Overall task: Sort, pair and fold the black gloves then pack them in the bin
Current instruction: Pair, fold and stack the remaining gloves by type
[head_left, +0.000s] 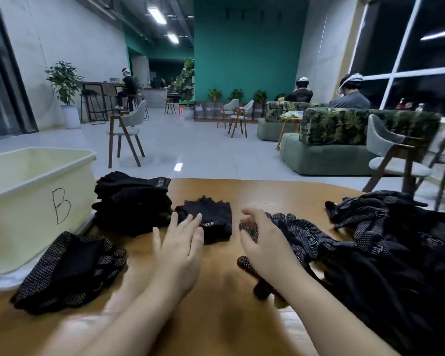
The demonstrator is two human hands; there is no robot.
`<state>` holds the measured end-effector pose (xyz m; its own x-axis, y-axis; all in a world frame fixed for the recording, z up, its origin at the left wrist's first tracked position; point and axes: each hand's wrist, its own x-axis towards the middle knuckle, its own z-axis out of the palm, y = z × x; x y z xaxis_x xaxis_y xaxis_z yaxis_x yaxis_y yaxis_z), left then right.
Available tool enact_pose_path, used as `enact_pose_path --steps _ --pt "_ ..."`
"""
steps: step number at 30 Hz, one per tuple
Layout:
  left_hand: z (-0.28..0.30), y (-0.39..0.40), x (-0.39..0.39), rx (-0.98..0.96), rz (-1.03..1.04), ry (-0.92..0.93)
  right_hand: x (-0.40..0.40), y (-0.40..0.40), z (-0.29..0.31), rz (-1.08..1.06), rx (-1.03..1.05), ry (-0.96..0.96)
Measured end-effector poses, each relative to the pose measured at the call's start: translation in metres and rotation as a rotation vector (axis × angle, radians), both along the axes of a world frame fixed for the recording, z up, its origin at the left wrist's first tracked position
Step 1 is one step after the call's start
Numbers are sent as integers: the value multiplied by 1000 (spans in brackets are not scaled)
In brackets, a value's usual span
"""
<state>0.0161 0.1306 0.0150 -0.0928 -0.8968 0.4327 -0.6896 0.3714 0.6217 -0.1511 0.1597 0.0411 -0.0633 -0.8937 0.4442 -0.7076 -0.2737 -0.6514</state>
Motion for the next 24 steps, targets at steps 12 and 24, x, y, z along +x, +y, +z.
enact_pose_path --steps 12,24 --pt "-24 41 -52 -8 -437 -423 -86 92 -42 -396 -217 202" --pt "-18 42 -67 38 -667 -707 -127 134 -48 -771 205 314"
